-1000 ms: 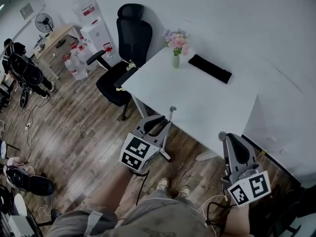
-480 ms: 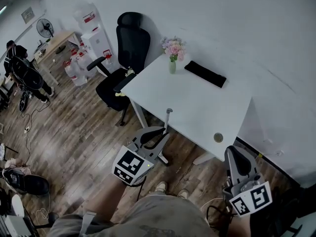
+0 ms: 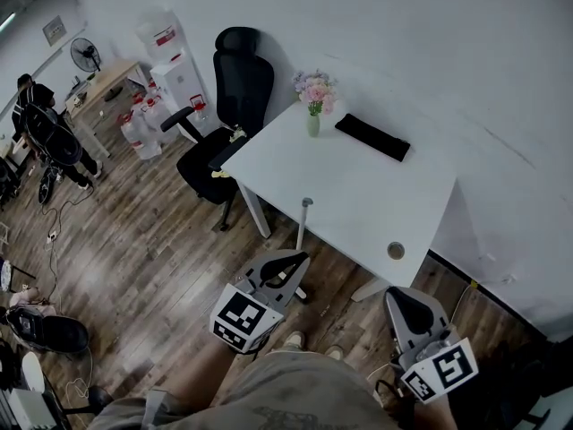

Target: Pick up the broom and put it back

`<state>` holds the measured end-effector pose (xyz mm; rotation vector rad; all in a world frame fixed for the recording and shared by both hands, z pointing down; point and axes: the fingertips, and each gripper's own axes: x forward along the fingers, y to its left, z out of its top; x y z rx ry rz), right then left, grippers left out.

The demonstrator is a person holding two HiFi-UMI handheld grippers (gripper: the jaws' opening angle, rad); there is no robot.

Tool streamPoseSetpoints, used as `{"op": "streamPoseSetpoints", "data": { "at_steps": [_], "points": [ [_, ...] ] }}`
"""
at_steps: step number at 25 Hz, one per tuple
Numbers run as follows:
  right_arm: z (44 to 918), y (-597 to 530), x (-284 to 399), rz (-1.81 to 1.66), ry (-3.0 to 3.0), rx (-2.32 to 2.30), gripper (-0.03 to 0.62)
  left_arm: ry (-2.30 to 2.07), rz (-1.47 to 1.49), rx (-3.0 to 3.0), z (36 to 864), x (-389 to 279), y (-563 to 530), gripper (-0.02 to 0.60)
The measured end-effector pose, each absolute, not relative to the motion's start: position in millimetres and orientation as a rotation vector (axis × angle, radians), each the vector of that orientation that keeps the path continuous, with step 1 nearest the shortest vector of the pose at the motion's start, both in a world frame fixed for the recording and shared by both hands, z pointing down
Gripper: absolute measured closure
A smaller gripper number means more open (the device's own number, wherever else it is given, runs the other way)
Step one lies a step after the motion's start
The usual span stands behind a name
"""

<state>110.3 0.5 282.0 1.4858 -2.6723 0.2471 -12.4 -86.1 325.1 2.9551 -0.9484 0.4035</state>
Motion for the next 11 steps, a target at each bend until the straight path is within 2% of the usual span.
{"op": "streamPoseSetpoints", "data": {
  "at_steps": [11],
  "points": [
    [284.8, -2.8, 105.6, 0.243, -2.689, 1.442, 0.559, -0.957, 0.418, 2.959, 322.2, -12.3, -79.0, 0.561]
  ]
}}
